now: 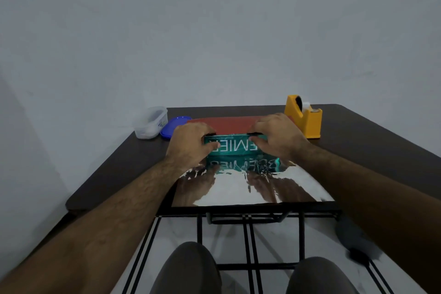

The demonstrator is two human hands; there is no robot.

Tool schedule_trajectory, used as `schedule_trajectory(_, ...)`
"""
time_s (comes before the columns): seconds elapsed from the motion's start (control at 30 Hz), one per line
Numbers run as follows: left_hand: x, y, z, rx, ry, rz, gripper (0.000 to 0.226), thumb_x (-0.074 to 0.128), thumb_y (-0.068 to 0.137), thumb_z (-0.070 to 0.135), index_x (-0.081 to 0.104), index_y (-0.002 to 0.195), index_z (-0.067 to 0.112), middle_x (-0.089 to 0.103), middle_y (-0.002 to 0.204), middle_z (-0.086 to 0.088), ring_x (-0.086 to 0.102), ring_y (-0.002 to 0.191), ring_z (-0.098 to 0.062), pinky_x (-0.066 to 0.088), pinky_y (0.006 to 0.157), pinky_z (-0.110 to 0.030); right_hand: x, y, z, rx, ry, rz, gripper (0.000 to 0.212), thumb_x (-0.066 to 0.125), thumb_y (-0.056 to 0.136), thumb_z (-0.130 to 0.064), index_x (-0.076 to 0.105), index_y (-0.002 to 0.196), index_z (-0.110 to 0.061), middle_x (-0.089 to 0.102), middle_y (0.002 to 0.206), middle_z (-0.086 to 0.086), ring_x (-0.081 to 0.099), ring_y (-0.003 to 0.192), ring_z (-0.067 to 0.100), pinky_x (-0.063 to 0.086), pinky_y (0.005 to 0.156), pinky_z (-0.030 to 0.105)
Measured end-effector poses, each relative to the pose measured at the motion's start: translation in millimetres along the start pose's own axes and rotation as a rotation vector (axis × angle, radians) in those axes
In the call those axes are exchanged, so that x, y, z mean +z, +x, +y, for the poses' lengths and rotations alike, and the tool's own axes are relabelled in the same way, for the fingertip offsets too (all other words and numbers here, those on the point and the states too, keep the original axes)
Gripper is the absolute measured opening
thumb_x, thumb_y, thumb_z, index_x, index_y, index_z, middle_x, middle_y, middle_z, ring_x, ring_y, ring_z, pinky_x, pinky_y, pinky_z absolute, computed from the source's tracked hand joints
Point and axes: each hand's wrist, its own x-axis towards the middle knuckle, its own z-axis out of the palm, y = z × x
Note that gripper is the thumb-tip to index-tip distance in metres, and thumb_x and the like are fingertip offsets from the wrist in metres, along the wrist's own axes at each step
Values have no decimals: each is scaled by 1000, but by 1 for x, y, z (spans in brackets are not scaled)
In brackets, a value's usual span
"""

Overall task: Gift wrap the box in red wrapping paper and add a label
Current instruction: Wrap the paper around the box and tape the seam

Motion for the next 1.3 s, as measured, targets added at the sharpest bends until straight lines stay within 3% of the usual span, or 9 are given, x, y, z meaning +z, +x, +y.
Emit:
schedule_trajectory(0.13,0,-1,2,31,100,34,51,80,83,56,80,120,20,80,115,3,71,109,-21,54,102,-50,3,-2,-3,-9,16,35,26,67,99,-35,79,117,-22,76,114,-4,68,106,21,49,96,42)
schedule_trajectory(0.3,7,10,37,182,157,1,50,74,95,50,72,137,23,72,137,3,61,131,-22,42,116,-48,2,-4,-7,2,72,79,24,69,96,-32,81,113,-19,78,108,-3,70,101,21,54,92,44)
schedule_trajectory(0.5,33,14,68,211,184,11,25,67,102,39,79,118,24,74,105,7,64,104,-21,46,98,-42,-3,-7,-11,44,166,74,25,66,94,-33,83,106,-19,79,97,-3,70,90,23,56,84,43)
schedule_trajectory(0.67,43,12,60,157,130,54,24,71,98,21,80,120,20,77,113,1,66,106,-24,49,98,-44,-2,-13,-15,86,182,125,20,78,93,-23,83,110,-12,80,105,3,72,97,25,56,89,39)
schedule_trajectory(0.8,39,20,62,129,149,13,27,70,99,26,79,124,27,76,119,6,63,114,-20,43,106,-44,-2,-10,-7,82,173,45,24,78,92,-30,82,112,-16,79,104,0,69,97,23,56,88,40)
schedule_trajectory(0.9,35,27,66,68,180,-5,27,73,96,26,80,121,31,76,118,10,61,115,-20,41,108,-44,-4,-11,5,125,151,92,42,67,90,-52,81,108,-18,77,97,-2,65,91,22,53,83,38)
schedule_trajectory(1.0,35,29,74,-23,214,-2,23,76,91,28,82,113,30,77,111,11,60,113,-20,43,106,-44,-8,-10,21,243,103,137,52,50,93,-61,80,106,-20,77,101,-2,63,96,24,51,88,41)
schedule_trajectory(1.1,41,28,77,-58,200,52,19,77,92,42,83,101,27,77,100,11,61,106,-19,47,100,-41,-15,-8,38,408,-4,129,42,50,100,-53,79,106,-23,76,102,2,61,98,29,53,85,43)
schedule_trajectory(1.3,55,24,73,-42,154,86,25,72,99,47,80,102,23,75,100,11,55,99,-15,45,96,-37,-33,-1,88,977,-29,52,40,53,105,-41,67,126,-10,66,127,16,62,116,41,55,92,47)
